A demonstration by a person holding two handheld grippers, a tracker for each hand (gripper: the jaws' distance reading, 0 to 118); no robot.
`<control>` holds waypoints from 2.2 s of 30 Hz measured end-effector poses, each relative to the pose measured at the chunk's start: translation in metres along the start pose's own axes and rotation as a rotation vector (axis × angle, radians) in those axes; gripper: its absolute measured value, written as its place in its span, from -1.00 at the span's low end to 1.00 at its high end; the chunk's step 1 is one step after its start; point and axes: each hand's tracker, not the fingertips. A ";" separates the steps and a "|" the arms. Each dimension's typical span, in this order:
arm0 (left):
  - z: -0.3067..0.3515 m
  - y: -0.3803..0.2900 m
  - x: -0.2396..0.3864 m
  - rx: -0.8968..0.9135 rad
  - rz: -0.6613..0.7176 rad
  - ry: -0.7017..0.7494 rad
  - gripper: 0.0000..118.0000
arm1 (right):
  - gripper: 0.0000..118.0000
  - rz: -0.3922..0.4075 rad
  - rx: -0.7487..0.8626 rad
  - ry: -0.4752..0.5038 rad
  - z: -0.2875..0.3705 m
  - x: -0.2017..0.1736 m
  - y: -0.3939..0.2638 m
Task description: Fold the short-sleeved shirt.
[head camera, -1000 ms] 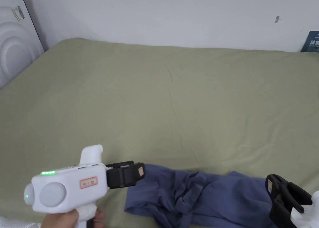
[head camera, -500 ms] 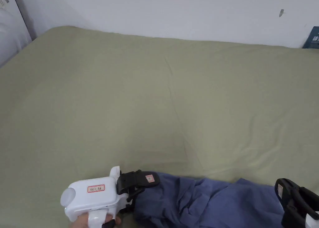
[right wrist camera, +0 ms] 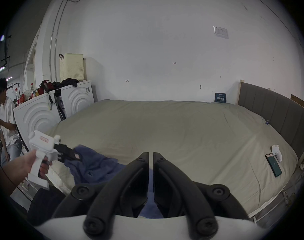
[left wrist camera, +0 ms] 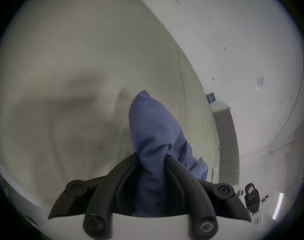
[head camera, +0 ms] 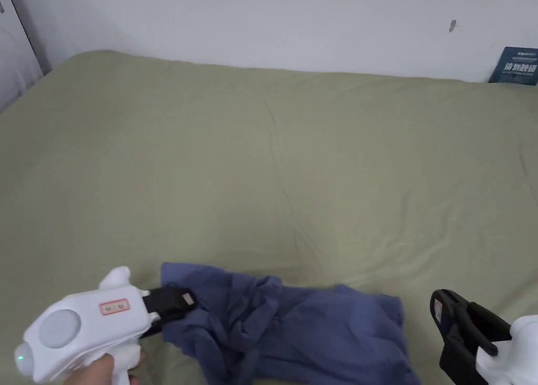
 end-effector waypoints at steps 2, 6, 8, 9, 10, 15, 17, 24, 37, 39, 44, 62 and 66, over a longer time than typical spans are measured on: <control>0.013 0.000 0.016 0.016 -0.081 0.072 -0.72 | -0.87 -0.011 0.004 0.007 0.004 0.002 -0.002; 0.025 -0.033 0.080 0.098 -0.196 0.079 -0.72 | -0.87 -0.012 0.025 0.014 0.015 0.006 -0.004; 0.014 -0.065 0.123 0.104 -0.291 0.082 -0.72 | -0.87 -0.022 0.038 0.016 0.020 0.010 -0.005; 0.005 -0.079 0.139 0.121 -0.355 0.093 -0.72 | -0.87 -0.028 0.039 0.015 0.021 0.012 -0.006; -0.006 -0.097 0.161 0.136 -0.423 0.115 -0.72 | -0.87 -0.035 0.040 0.010 0.023 0.015 -0.007; -0.088 -0.187 0.220 0.088 -0.854 0.288 -0.72 | -0.87 -0.069 0.051 -0.007 0.035 0.028 -0.015; -0.116 -0.212 0.217 0.044 -0.904 0.309 -0.73 | -0.87 -0.084 0.052 -0.014 0.038 0.033 -0.017; -0.122 -0.201 0.210 -0.065 -0.823 0.235 0.46 | -0.87 -0.083 0.053 -0.030 0.043 0.040 -0.020; -0.067 -0.137 0.139 0.017 -0.272 -0.124 0.02 | -0.87 -0.111 0.005 -0.040 0.037 0.045 -0.028; -0.083 -0.150 0.137 -0.026 -0.267 -0.139 -0.79 | -0.87 -0.111 0.000 -0.041 0.036 0.045 -0.028; -0.130 -0.190 0.149 -0.161 -0.235 -0.165 -0.83 | -0.87 -0.104 -0.023 -0.061 0.033 0.050 -0.031; -0.016 -0.146 0.129 -0.015 -0.501 -0.180 0.78 | -0.87 -0.385 -0.306 0.333 -0.106 0.041 -0.064; -0.015 -0.110 0.081 -0.056 -0.404 -0.208 0.99 | -0.87 -0.336 -0.454 0.312 -0.129 0.047 -0.097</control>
